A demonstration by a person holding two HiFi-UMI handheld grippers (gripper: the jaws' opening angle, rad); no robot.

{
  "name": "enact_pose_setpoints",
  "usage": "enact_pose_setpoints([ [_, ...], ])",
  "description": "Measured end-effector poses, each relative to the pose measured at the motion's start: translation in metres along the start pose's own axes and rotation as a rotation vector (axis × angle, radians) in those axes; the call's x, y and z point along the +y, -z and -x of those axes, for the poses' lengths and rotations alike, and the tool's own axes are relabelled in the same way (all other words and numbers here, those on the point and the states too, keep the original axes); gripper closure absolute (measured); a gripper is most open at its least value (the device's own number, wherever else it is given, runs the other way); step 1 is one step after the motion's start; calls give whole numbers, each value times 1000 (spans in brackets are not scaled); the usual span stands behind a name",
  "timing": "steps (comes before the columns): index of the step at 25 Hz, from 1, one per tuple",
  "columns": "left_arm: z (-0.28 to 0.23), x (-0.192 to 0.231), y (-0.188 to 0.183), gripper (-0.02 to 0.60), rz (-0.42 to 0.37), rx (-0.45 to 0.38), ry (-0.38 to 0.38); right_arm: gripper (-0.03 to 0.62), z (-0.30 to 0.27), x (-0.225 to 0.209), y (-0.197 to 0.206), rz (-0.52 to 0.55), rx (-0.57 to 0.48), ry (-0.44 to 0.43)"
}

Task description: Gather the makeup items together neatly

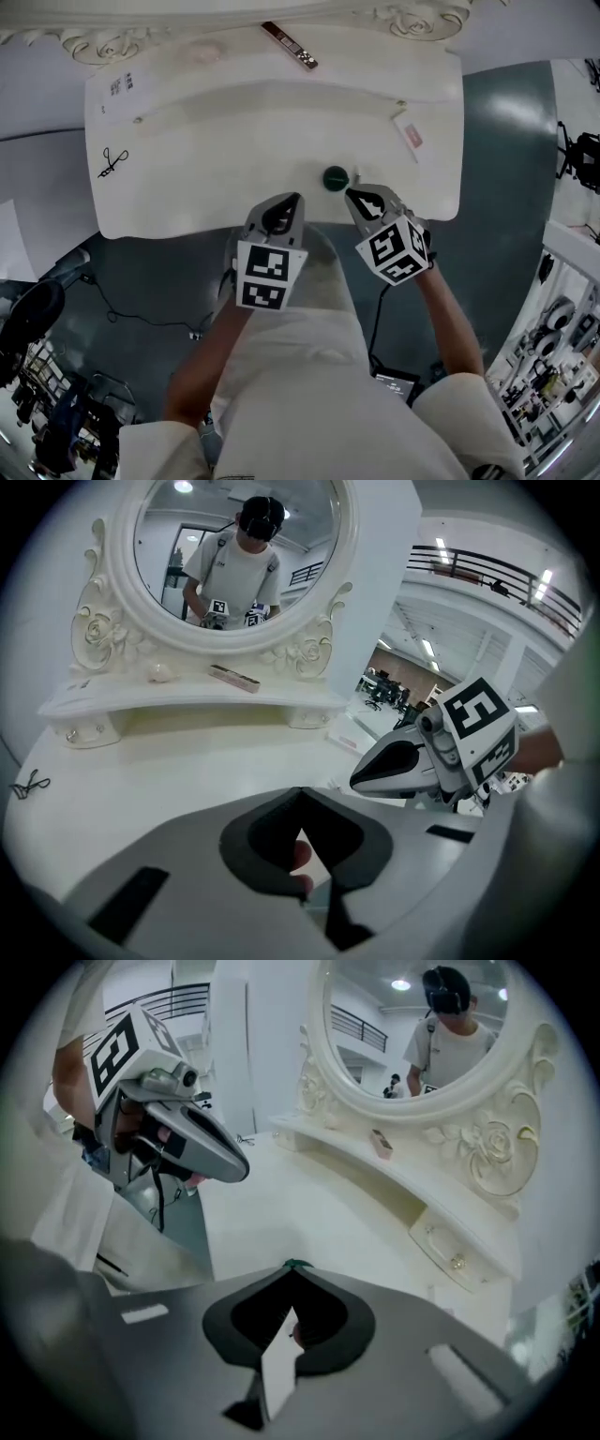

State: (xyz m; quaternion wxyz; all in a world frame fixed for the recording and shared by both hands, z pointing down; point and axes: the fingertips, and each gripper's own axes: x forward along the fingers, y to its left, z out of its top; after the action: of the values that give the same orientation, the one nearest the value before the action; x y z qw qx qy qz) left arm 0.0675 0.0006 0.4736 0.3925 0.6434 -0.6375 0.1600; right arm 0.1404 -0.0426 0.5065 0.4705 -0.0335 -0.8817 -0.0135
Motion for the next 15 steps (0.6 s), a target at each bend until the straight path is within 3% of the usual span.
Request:
enact_pose_setpoints([
  [6, -7, -16, -19, 586, -50, -15, 19, 591, 23, -21, -4, -117, -114, 106],
  [15, -25, -48, -33, 586, -147, -9, 92, 588, 51, -56, 20, -178, -148, 227],
])
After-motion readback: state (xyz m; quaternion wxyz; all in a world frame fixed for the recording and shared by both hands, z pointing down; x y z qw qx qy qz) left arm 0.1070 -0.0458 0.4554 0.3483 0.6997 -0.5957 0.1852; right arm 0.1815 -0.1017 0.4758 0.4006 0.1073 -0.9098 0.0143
